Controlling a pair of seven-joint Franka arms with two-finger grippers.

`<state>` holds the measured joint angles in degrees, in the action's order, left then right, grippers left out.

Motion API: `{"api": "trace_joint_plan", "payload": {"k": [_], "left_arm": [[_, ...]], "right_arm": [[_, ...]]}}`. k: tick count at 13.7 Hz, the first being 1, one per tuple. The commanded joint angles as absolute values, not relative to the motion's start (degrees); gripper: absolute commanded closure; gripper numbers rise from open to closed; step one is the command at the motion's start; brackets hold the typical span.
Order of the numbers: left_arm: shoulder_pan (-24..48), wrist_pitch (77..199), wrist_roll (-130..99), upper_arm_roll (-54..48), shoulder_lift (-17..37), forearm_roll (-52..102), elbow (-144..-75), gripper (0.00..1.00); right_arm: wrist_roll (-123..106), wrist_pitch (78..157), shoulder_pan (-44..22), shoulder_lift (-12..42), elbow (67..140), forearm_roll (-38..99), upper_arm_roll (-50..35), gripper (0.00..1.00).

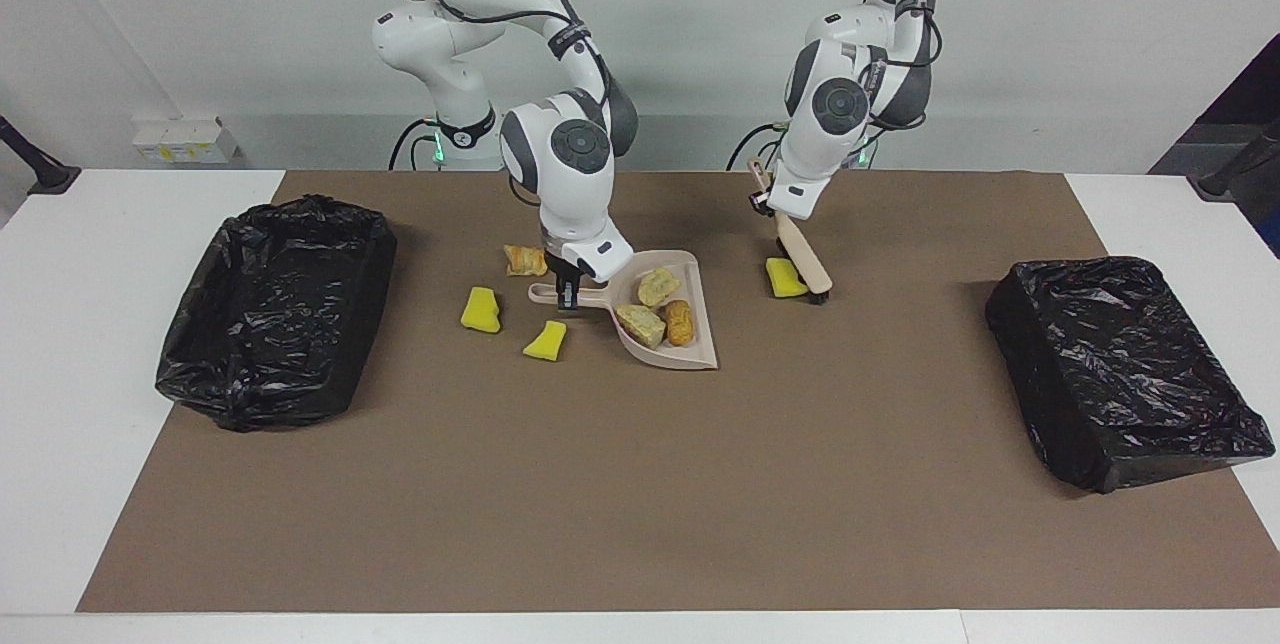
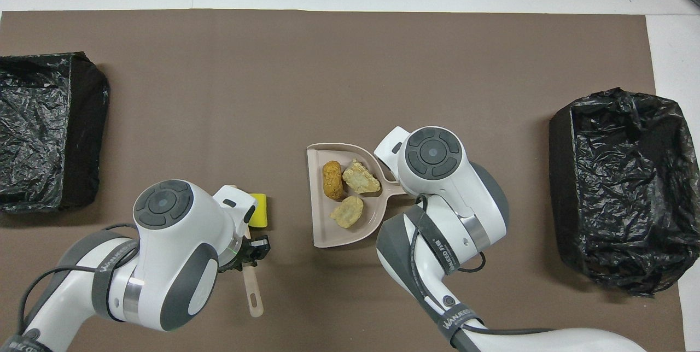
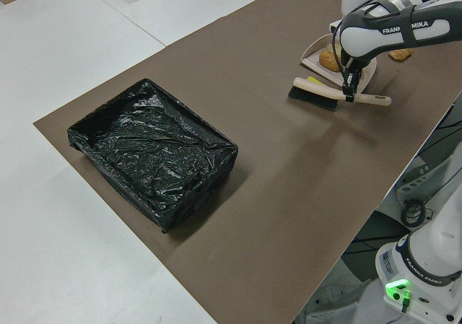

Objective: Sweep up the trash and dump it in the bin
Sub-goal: 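Sweep the yellow sponge piece into the dustpan with the left gripper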

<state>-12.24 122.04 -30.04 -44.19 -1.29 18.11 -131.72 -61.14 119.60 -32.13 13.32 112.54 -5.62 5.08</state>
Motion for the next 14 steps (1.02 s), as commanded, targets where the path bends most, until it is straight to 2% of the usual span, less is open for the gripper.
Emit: {"api": "trace_joint_plan", "payload": {"k": [1,5,8,10,14], "left_arm": [[-6.26,124.36,-28.92,-44.03,2.02,19.07,-129.03,1.0],[-1.94,122.96,-27.68,-43.95,2.29,19.16,-127.09,1.0],[-3.07,118.5,-28.12,-43.51,1.76,18.37,-126.13,1.0],[-6.66,116.38,-28.12,-43.51,0.62,18.28,-124.2,1.0],[-7.29,113.29,-29.0,-43.24,-0.61,16.97,-122.25,1.0]], "right_arm": [[-60.29,120.41,-31.82,12.13,114.52,-5.54,4.75,1.0],[-60.29,120.32,-31.82,12.13,114.52,-5.54,4.75,1.0],[-59.68,120.15,-31.82,12.22,114.52,-5.45,4.75,1.0],[-59.15,120.15,-31.73,12.22,114.52,-5.45,4.75,1.0],[-58.98,119.71,-31.29,12.22,114.17,-4.66,4.75,1.0]]}}
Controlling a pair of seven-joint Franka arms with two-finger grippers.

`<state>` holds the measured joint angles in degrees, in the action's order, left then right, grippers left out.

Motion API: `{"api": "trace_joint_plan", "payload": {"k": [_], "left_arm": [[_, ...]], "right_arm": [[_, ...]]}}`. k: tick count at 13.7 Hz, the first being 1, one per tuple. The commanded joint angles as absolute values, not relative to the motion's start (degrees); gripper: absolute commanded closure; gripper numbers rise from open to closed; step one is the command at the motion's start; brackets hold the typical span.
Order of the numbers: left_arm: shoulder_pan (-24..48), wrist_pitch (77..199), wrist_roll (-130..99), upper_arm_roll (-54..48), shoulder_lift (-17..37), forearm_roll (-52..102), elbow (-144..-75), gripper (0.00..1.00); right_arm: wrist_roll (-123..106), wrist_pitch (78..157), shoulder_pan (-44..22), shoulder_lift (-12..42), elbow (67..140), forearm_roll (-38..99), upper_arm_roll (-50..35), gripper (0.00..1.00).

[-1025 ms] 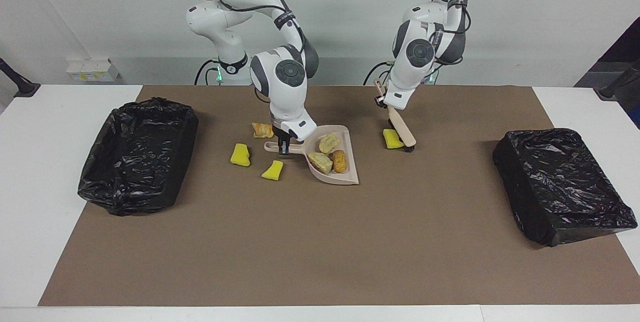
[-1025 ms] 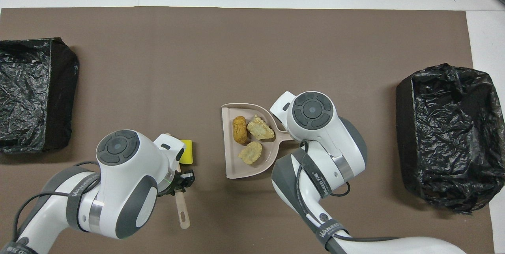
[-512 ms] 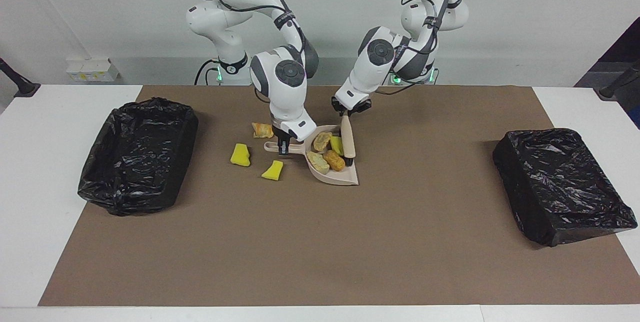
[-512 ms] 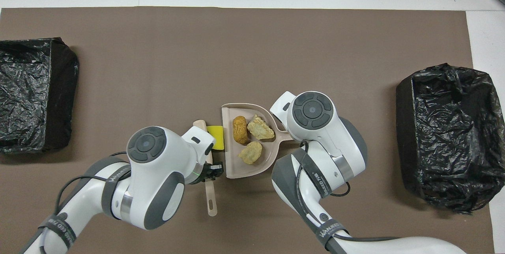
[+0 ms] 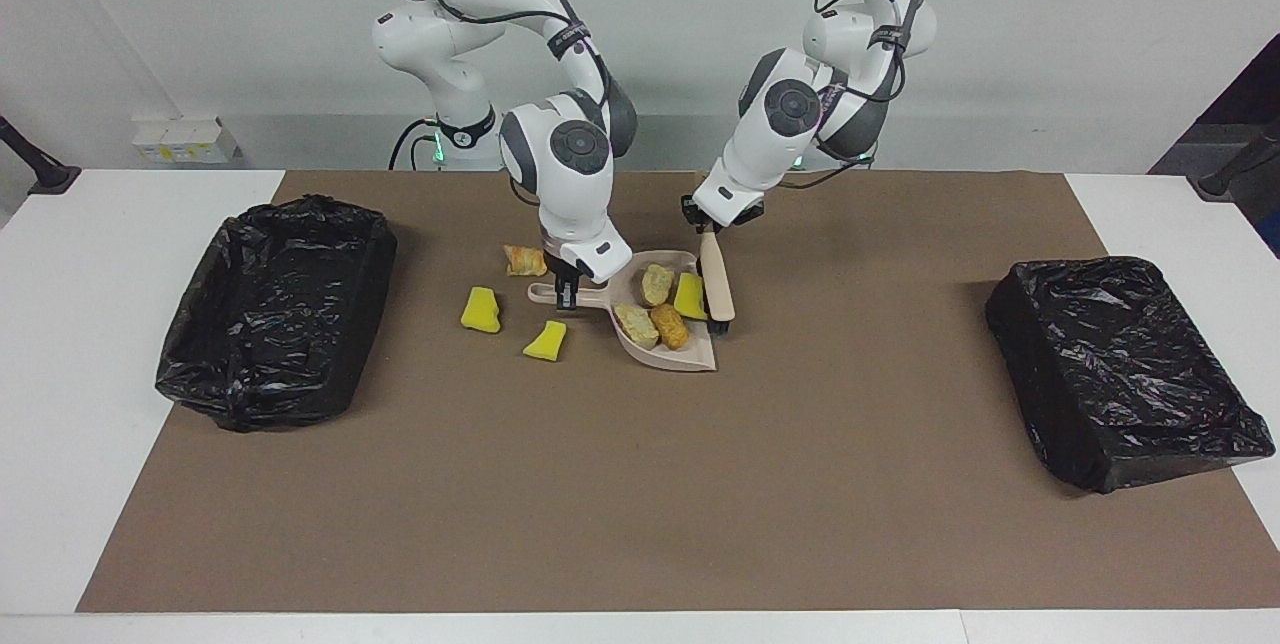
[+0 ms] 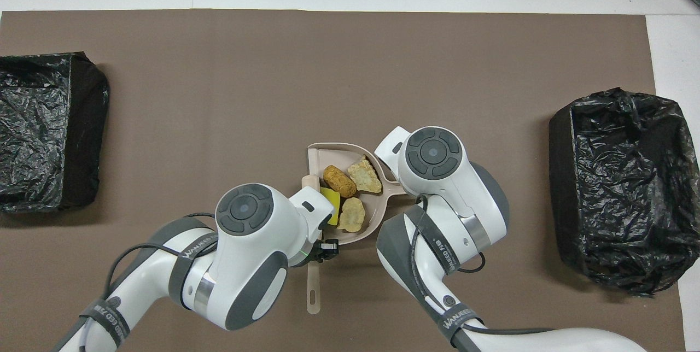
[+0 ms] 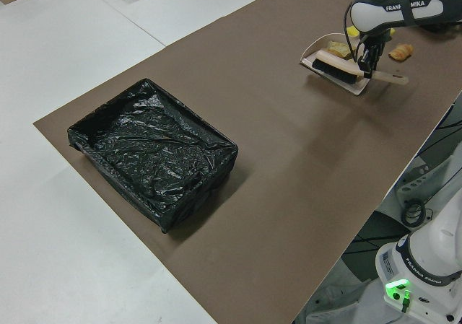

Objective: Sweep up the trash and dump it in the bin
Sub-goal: 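Sweep the yellow sponge piece into the dustpan with the left gripper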

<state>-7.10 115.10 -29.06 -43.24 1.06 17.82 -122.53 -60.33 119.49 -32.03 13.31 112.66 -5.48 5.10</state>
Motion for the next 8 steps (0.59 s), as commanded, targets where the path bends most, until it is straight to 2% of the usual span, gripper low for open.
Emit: {"api": "trace_joint_plan", "payload": {"k": [1,5,8], "left_arm": [[-7.64,113.03,-29.0,-43.16,-0.96,16.88,-122.17,1.0],[-9.32,112.58,-29.0,-43.33,-2.72,16.87,-122.78,1.0],[-9.14,113.47,-29.0,-43.33,-2.11,16.79,-123.22,1.0]], "right_arm": [[-59.24,119.71,-30.33,12.22,113.91,-4.57,4.75,1.0],[-61.43,119.53,-28.74,11.52,114.43,-4.48,4.75,1.0],[-63.1,119.71,-27.6,10.9,115.93,-4.57,4.75,1.0]]}}
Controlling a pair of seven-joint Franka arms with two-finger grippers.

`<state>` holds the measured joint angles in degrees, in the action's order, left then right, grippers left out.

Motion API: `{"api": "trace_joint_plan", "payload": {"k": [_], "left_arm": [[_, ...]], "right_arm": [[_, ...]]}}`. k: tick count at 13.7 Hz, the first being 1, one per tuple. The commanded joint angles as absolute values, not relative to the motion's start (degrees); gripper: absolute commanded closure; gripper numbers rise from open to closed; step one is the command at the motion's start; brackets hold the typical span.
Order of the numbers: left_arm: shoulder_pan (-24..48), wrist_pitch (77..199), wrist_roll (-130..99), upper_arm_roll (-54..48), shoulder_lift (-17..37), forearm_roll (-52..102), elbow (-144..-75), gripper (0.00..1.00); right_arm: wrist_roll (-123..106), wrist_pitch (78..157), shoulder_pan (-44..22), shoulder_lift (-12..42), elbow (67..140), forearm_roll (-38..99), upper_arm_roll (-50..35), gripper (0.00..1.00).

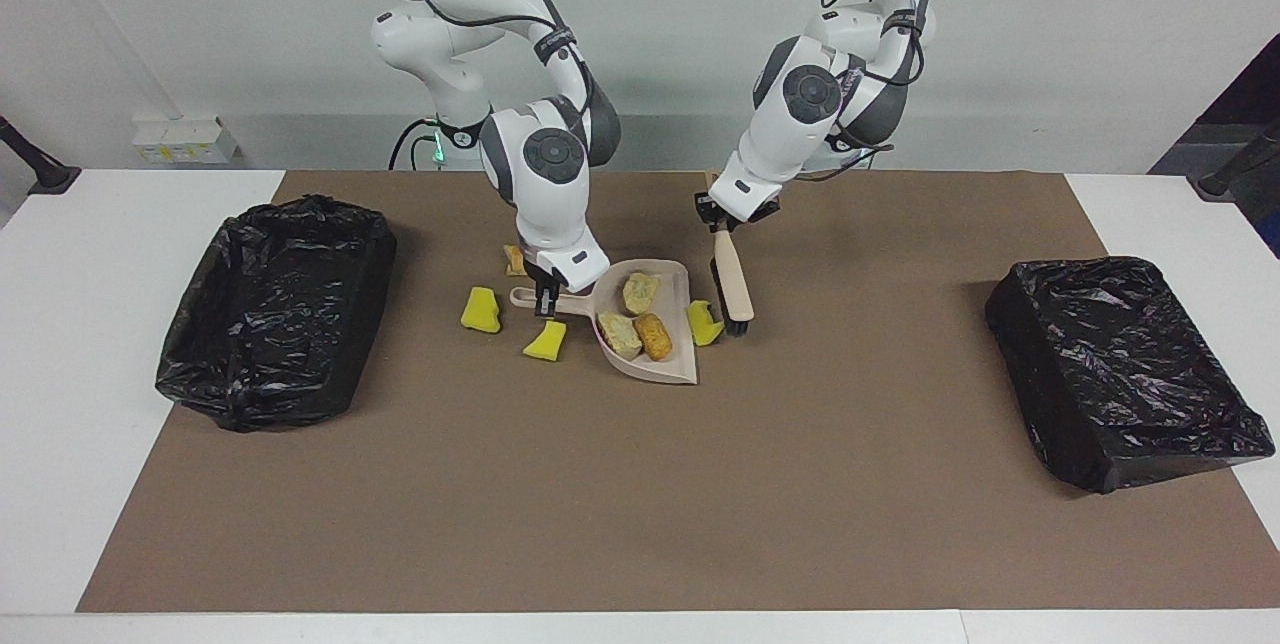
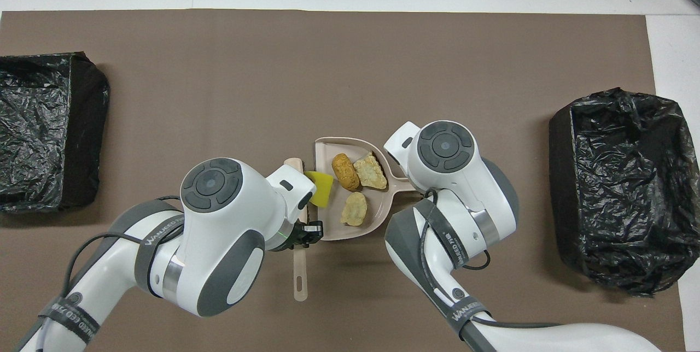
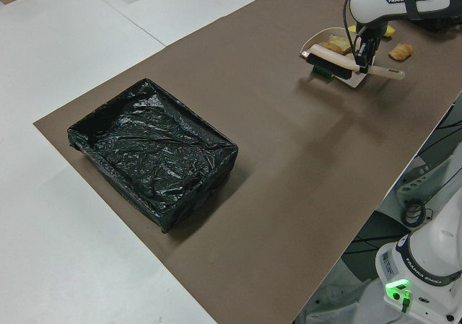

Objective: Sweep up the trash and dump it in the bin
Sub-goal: 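Sweep the yellow sponge piece into the dustpan with the left gripper, then sweep the remaining sponge piece into the dustpan with the left gripper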

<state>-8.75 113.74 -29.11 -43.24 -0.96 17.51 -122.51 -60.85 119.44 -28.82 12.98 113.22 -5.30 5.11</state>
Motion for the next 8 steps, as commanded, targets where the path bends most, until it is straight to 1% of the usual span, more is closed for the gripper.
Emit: {"api": "trace_joint_plan", "payload": {"k": [1,3,6,8], "left_arm": [[-9.14,113.64,-28.92,-43.42,-2.11,16.79,-123.31,1.0],[-8.09,113.91,-29.27,-43.59,-2.11,16.79,-123.22,1.0],[-3.35,114.69,-29.79,-43.77,-2.55,17.75,-122.78,1.0],[1.12,114.52,-30.49,-43.77,-2.9,19.94,-122.52,1.0]], "right_arm": [[-63.45,120.23,-27.42,10.81,116.36,-4.57,4.75,1.0],[-63.28,120.67,-27.51,10.55,116.89,-4.57,4.75,1.0],[-61.97,119.54,-28.12,10.55,116.19,-4.57,4.75,1.0],[-61.96,119.27,-28.12,10.46,116.1,-4.66,4.75,1.0]]}}
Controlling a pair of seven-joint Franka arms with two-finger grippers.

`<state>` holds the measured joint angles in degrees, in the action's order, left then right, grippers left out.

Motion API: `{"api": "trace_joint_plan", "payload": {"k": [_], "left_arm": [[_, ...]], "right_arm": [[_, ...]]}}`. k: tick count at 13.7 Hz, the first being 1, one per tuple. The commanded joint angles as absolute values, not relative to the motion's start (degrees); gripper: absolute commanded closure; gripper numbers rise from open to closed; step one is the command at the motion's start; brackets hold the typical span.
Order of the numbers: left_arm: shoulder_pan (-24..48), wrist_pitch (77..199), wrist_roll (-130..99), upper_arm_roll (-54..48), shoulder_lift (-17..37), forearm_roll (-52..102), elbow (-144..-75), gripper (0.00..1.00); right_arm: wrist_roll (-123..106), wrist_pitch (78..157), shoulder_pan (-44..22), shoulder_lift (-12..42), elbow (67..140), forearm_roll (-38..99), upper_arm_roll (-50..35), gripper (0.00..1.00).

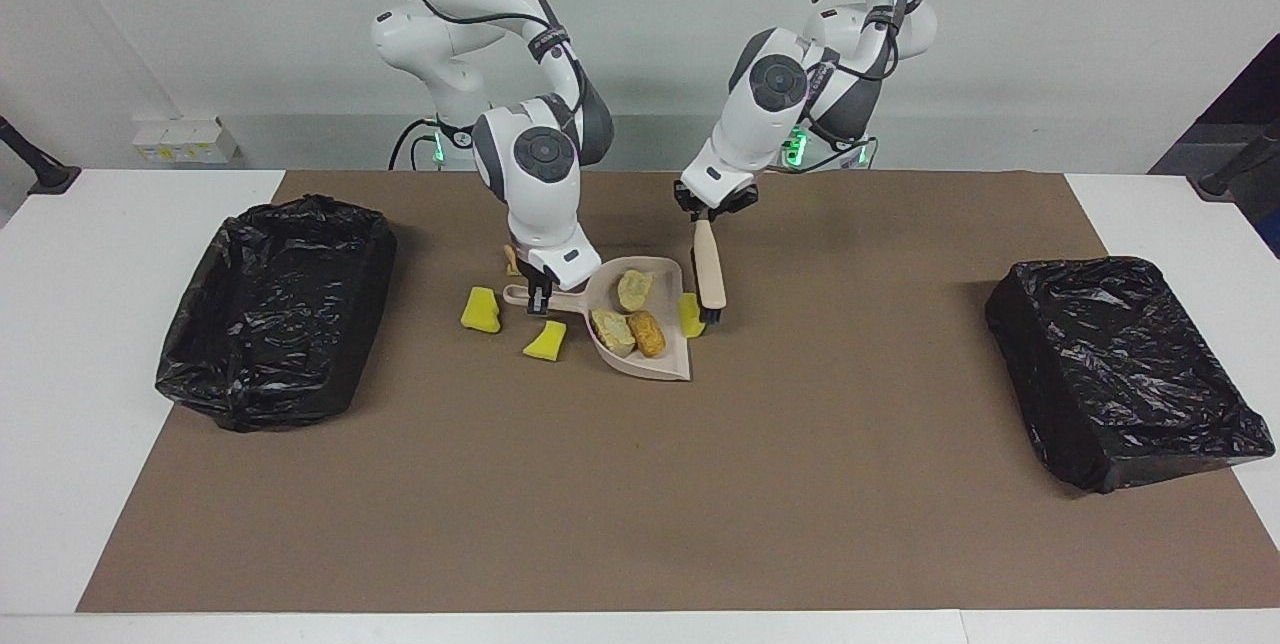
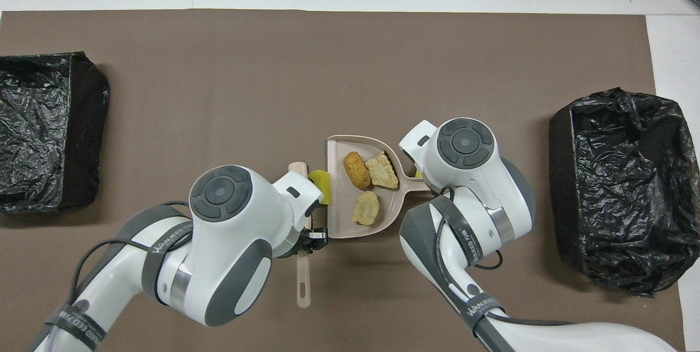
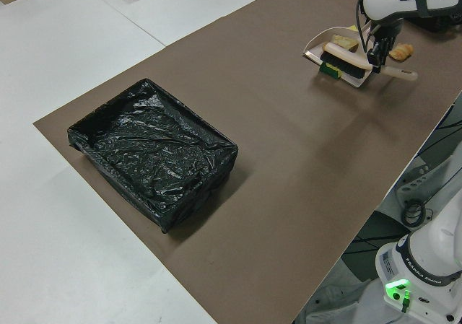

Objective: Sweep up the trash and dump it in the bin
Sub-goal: 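Sweep the remaining sponge piece into the dustpan with the left gripper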

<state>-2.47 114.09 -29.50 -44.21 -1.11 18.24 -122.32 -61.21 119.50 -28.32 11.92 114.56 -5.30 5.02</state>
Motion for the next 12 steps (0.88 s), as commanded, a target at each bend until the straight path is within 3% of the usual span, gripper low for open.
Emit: {"api": "trace_joint_plan", "payload": {"k": [1,6,12], "left_arm": [[2.62,113.65,-32.33,-43.86,-2.9,20.13,-121.65,1.0],[8.17,108.81,-39.28,-43.95,-3.08,20.04,-117.78,1.0],[8.35,101.88,-39.99,-43.95,-6.85,20.13,-115.93,1.0]], "right_arm": [[-61.96,119.35,-28.04,10.46,116.28,-4.66,4.75,1.0],[-61.88,119.36,-28.13,10.11,116.72,-4.92,4.83,1.0],[-61.96,119.0,-26.73,10.11,116.63,-4.57,4.75,1.0]]}}
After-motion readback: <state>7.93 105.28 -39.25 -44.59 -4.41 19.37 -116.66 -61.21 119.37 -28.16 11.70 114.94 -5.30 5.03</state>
